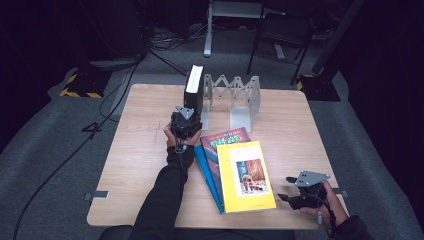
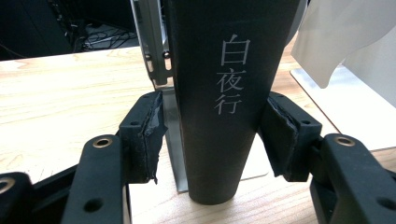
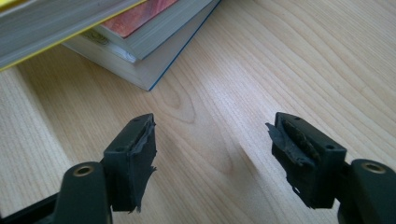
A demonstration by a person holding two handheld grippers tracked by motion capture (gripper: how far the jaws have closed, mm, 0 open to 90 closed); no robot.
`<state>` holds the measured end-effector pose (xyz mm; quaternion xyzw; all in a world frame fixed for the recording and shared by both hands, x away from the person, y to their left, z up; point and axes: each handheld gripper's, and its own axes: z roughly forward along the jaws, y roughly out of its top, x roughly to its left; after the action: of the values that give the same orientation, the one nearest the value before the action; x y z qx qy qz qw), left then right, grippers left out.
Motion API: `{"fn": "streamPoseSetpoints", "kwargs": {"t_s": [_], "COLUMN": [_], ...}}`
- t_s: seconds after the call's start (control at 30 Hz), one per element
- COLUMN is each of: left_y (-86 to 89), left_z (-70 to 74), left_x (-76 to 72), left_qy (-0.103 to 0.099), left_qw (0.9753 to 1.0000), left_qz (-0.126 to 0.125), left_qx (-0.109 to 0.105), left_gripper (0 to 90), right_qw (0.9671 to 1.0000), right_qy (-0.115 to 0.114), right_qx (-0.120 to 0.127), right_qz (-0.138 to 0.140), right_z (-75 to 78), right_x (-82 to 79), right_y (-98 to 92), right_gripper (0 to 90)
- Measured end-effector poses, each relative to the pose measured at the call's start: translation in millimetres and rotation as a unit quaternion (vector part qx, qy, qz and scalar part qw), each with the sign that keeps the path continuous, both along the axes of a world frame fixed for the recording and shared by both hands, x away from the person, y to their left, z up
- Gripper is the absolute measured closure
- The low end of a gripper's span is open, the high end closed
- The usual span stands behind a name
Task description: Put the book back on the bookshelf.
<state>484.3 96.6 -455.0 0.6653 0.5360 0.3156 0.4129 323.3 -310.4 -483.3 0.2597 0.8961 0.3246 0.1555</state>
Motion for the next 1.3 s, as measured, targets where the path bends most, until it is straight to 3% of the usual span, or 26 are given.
{"fn": "streamPoseSetpoints", "kwargs": {"t_s": [0.27, 0.43, 0.57, 0.7, 0.9, 1.0, 1.03, 1.07, 1.1, 1.13, 1.17, 1.2, 1.23, 1.27, 1.3], "left_y": [5.6, 12.2, 17.4, 23.1, 30.0, 29.6, 28.6, 28.1, 28.1, 27.8, 27.7, 27.6, 27.4, 27.9, 28.2], "left_z": [2.5, -1.3, -3.7, -3.3, -3.8, -4.7, -5.0, -5.2, -5.2, -5.4, -5.8, -6.9, -7.8, -9.2, -9.7], "left_x": [-5.7, -12.3, -18.1, -25.0, -36.8, -44.0, -50.5, -54.3, -54.3, -58.5, -62.5, -69.0, -72.7, -79.5, -83.1], "left_qy": [0.003, 0.005, 0.011, 0.021, 0.040, 0.048, 0.053, 0.057, 0.057, 0.060, 0.066, 0.076, 0.080, 0.088, 0.093], "left_qw": [0.9999, 0.9993, 0.9984, 0.9960, 0.9914, 0.9866, 0.9826, 0.9805, 0.9805, 0.9787, 0.9761, 0.9709, 0.9683, 0.9625, 0.9603], "left_qz": [-0.013, -0.036, -0.055, -0.079, -0.115, -0.142, -0.160, -0.171, -0.171, -0.179, -0.191, -0.213, -0.223, -0.246, -0.254], "left_qx": [0.007, 0.002, 0.012, 0.038, 0.049, 0.065, 0.077, 0.079, 0.079, 0.081, 0.079, 0.079, 0.078, 0.073, 0.070], "left_gripper": [40.6, 39.4, 38.6, 36.6, 33.1, 32.0, 31.5, 31.0, 30.5, 30.5, 29.9, 28.6, 27.2, 26.4, 25.1], "right_qw": [1.0000, 1.0000, 1.0000, 1.0000, 0.9999, 0.9997, 0.9997, 0.9996, 0.9996, 0.9996, 0.9997, 0.9996, 0.9994, 0.9993, 0.9990], "right_qy": [-0.001, -0.003, -0.002, -0.004, -0.009, -0.013, -0.013, -0.012, -0.012, -0.013, -0.013, -0.013, -0.018, -0.022, -0.020], "right_qx": [0.001, 0.001, 0.001, 0.003, 0.005, 0.010, 0.010, 0.013, 0.013, 0.013, 0.014, 0.015, 0.014, 0.012, 0.016], "right_qz": [0.000, -0.001, 0.000, -0.005, -0.013, -0.018, -0.020, -0.021, -0.021, -0.020, -0.018, -0.018, -0.024, -0.029, -0.037], "right_z": [0.3, 0.6, 1.0, 1.8, 2.9, 4.3, 4.7, 5.1, 5.1, 5.5, 6.1, 6.6, 7.1, 7.4, 8.7], "right_x": [0.0, 0.0, -0.4, -0.6, 0.2, 0.6, 0.7, 0.5, 0.5, 0.4, 0.3, 0.0, 0.0, 0.5, 1.2], "right_y": [-0.6, -0.3, 0.0, -0.4, -1.0, -1.9, -2.2, -2.2, -2.2, -2.3, -2.4, -2.3, -2.3, -2.7, -3.7], "right_gripper": [30.9, 30.9, 30.9, 30.7, 30.1, 29.9, 29.8, 29.4, 29.4, 29.3, 29.3, 29.3, 29.7, 30.2, 30.3]}}
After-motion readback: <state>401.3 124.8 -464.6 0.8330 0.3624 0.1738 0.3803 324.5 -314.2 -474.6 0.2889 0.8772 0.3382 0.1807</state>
